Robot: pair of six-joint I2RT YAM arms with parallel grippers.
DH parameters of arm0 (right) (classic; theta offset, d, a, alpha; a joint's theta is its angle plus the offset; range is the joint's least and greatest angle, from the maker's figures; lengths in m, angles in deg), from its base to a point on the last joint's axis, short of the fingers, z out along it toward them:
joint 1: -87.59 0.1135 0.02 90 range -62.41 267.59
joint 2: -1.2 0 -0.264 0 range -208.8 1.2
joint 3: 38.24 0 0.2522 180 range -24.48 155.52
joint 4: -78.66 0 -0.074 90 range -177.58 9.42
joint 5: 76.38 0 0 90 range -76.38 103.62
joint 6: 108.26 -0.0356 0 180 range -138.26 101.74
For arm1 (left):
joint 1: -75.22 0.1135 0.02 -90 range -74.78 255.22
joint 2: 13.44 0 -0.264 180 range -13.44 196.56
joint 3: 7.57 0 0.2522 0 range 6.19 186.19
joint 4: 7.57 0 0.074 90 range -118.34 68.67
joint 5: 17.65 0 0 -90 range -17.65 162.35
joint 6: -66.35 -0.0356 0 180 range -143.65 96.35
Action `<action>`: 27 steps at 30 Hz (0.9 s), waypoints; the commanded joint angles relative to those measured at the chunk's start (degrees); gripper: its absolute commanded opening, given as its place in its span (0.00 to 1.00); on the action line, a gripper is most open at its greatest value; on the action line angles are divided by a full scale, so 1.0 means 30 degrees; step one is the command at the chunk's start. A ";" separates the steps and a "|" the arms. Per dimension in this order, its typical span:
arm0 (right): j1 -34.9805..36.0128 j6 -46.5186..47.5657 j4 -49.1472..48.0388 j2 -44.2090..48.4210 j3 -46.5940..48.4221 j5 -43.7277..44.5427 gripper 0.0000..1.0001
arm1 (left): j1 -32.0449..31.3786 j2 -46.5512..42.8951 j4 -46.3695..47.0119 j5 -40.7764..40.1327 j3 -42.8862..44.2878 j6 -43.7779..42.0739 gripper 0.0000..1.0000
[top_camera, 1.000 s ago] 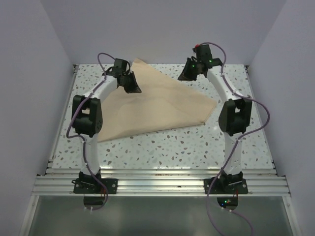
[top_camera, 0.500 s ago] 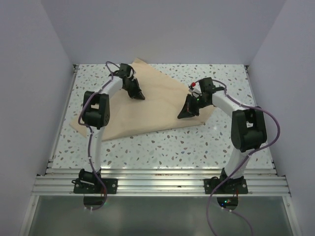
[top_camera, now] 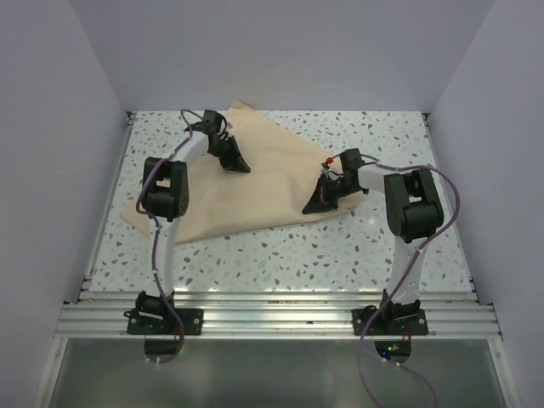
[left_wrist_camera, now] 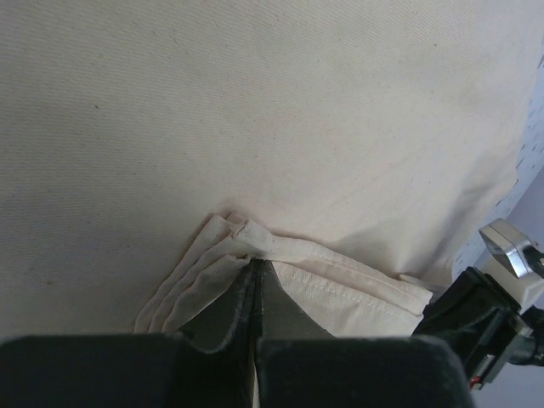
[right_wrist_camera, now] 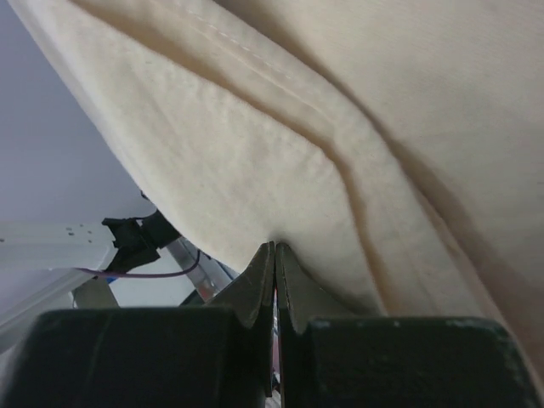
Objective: Prepare the surgical pack
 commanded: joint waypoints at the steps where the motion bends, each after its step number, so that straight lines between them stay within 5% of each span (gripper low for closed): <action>1: -0.0743 0.0370 -0.0260 -0.0342 -0.0534 0.0018 0.00 | 0.0036 0.1789 -0.2240 -0.0596 -0.0048 -0.0347 0.00; 13: -0.1563 0.3622 0.6068 0.0709 0.2835 1.0683 0.00 | 0.0270 0.2143 -0.2623 -0.0918 -0.0194 -0.0464 0.00; 21: -0.1245 0.2279 0.4021 0.3082 0.2864 0.2198 0.00 | 0.0329 0.1937 -0.2652 -0.0977 -0.0165 -0.0347 0.00; 27: -0.1330 0.1838 0.2761 0.2327 0.0817 0.1192 0.00 | 0.0329 0.1966 -0.2769 -0.1036 0.0128 -0.0288 0.00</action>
